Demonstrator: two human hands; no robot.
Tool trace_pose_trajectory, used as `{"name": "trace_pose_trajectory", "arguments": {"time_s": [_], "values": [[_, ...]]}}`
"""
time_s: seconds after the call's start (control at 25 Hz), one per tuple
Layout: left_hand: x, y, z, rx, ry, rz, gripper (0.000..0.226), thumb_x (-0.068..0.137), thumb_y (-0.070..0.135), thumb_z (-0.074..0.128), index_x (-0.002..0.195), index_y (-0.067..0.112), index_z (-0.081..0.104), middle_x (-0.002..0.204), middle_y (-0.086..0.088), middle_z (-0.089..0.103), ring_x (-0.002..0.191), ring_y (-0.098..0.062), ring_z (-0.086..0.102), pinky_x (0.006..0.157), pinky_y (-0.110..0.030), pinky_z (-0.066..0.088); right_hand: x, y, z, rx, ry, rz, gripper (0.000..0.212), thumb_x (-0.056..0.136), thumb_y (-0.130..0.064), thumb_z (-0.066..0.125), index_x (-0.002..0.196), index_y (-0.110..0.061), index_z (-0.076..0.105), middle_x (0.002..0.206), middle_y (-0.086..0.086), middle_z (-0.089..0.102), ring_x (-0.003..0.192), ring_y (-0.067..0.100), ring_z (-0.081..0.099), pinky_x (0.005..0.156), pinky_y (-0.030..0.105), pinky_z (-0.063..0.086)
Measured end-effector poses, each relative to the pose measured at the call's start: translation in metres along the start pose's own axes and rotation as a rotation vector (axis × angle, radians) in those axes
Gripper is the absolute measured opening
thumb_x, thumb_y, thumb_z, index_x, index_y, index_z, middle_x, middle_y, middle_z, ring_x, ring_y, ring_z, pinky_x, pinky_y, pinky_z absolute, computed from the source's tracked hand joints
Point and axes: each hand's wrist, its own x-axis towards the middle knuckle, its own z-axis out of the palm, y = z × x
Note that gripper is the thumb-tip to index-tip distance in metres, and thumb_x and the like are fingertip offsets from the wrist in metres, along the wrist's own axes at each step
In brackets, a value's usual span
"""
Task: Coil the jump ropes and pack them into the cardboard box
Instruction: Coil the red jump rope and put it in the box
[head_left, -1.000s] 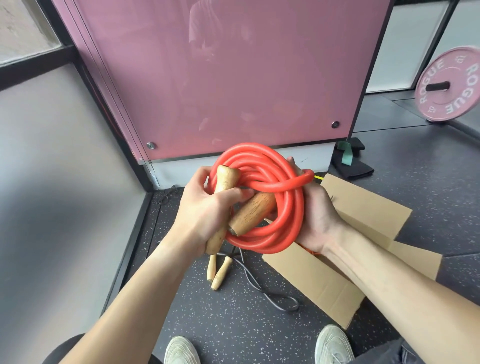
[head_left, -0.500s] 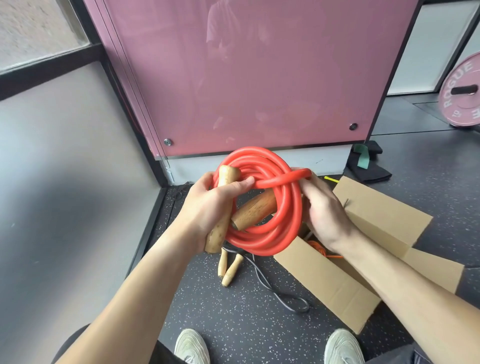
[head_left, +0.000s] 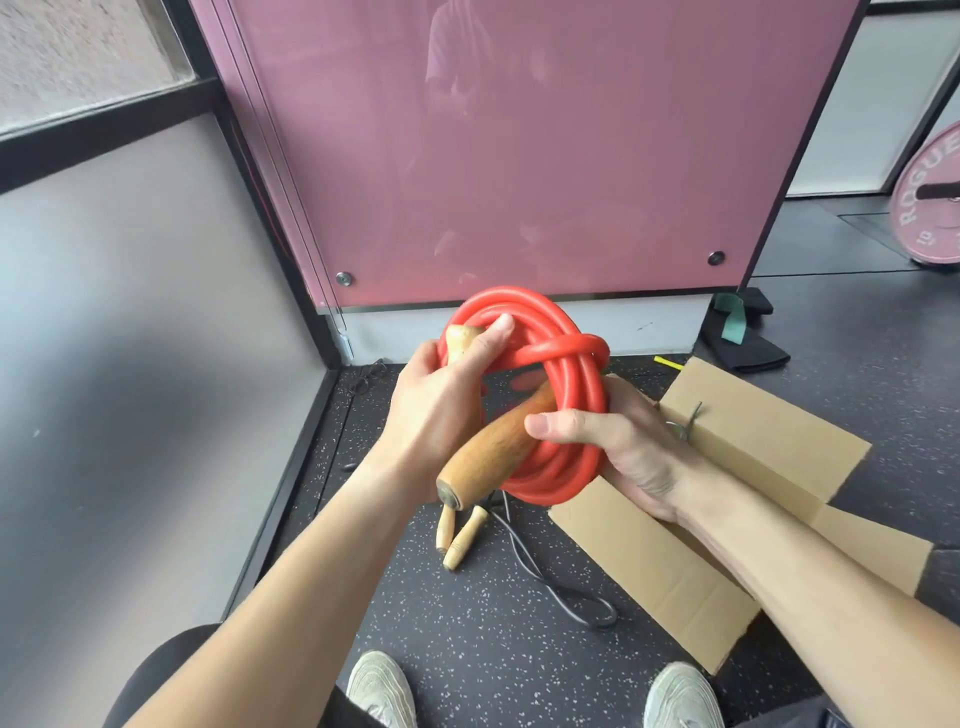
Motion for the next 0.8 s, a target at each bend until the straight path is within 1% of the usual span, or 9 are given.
{"name": "trace_pose_trajectory", "arguments": {"time_s": [0.08,0.12,0.24,0.32,0.4,0.52,0.56,0.72,0.8], "values": [[0.0,-0.001,0.003,0.023,0.052,0.057,0.087,0.048,0.08,0.08,0.109,0.019,0.071,0.099,0.0,0.074,0.086,-0.018,0.068,0.087,-0.044,0.054,0.0,-0.001,0.001,-0.016,-0.011,0.023,0.06,0.06,-0.032,0.086,0.113,-0.008,0.071,0.104,0.021,0.074,0.1,0.04,0.071,0.096,0.052,0.055],[0.0,0.0,0.005,0.042,0.047,0.074,0.09,0.051,0.083,0.077,0.113,0.019,0.07,0.104,-0.002,0.074,0.089,-0.018,0.068,0.087,-0.044,0.054,0.001,-0.002,0.003,-0.024,0.016,0.017,0.06,0.06,-0.032,0.086,0.11,-0.005,0.069,0.1,0.018,0.074,0.098,0.038,0.071,0.097,0.053,0.054],[0.004,0.003,0.003,-0.024,-0.103,-0.004,0.089,0.064,0.079,0.073,0.128,0.017,0.064,0.126,-0.013,0.069,0.112,-0.031,0.068,0.097,-0.052,0.053,0.006,-0.003,-0.001,-0.1,0.098,-0.006,0.05,0.062,-0.033,0.087,0.104,-0.014,0.068,0.096,0.007,0.072,0.094,0.023,0.07,0.095,0.046,0.054],[-0.001,0.001,0.001,-0.067,-0.102,-0.076,0.09,0.057,0.075,0.081,0.126,0.018,0.066,0.119,-0.012,0.07,0.098,-0.026,0.07,0.083,-0.045,0.057,0.009,-0.001,-0.008,-0.152,0.157,-0.016,0.056,0.059,-0.04,0.089,0.108,-0.022,0.066,0.103,0.009,0.072,0.102,0.026,0.07,0.098,0.046,0.054],[-0.005,-0.005,0.002,-0.049,-0.039,-0.075,0.09,0.05,0.07,0.085,0.12,0.016,0.069,0.105,-0.008,0.071,0.084,-0.019,0.069,0.073,-0.039,0.059,0.011,0.003,-0.01,-0.126,0.196,0.003,0.056,0.058,-0.045,0.09,0.103,-0.023,0.066,0.107,0.013,0.072,0.105,0.031,0.07,0.1,0.052,0.052],[-0.007,-0.009,0.004,-0.039,-0.024,-0.08,0.091,0.047,0.066,0.091,0.117,0.013,0.068,0.108,-0.017,0.071,0.082,-0.027,0.068,0.079,-0.058,0.061,0.012,0.007,-0.013,-0.116,0.197,0.092,0.055,0.063,-0.049,0.089,0.104,-0.021,0.066,0.106,0.009,0.073,0.104,0.03,0.071,0.1,0.058,0.051],[-0.007,-0.009,0.005,-0.046,-0.005,-0.081,0.09,0.047,0.064,0.092,0.117,0.012,0.067,0.105,-0.018,0.07,0.081,-0.029,0.068,0.079,-0.059,0.06,0.012,0.007,-0.015,-0.129,0.187,0.119,0.052,0.065,-0.05,0.087,0.105,-0.025,0.067,0.107,0.007,0.074,0.104,0.028,0.071,0.099,0.058,0.052],[-0.001,-0.016,-0.002,-0.007,0.007,-0.102,0.092,0.048,0.063,0.092,0.121,0.011,0.066,0.109,-0.018,0.072,0.078,-0.03,0.068,0.071,-0.048,0.061,0.011,0.007,-0.021,-0.216,0.195,0.225,0.027,0.078,-0.043,0.079,0.103,-0.038,0.07,0.102,-0.007,0.075,0.097,0.017,0.074,0.091,0.051,0.059],[-0.001,-0.018,-0.003,0.022,-0.072,-0.186,0.095,0.053,0.063,0.09,0.126,0.01,0.062,0.098,-0.016,0.068,0.069,-0.027,0.067,0.062,-0.04,0.058,0.01,0.008,-0.027,-0.257,0.24,0.292,0.023,0.085,-0.038,0.075,0.107,-0.037,0.067,0.1,-0.004,0.076,0.087,0.015,0.076,0.084,0.046,0.062]]}}
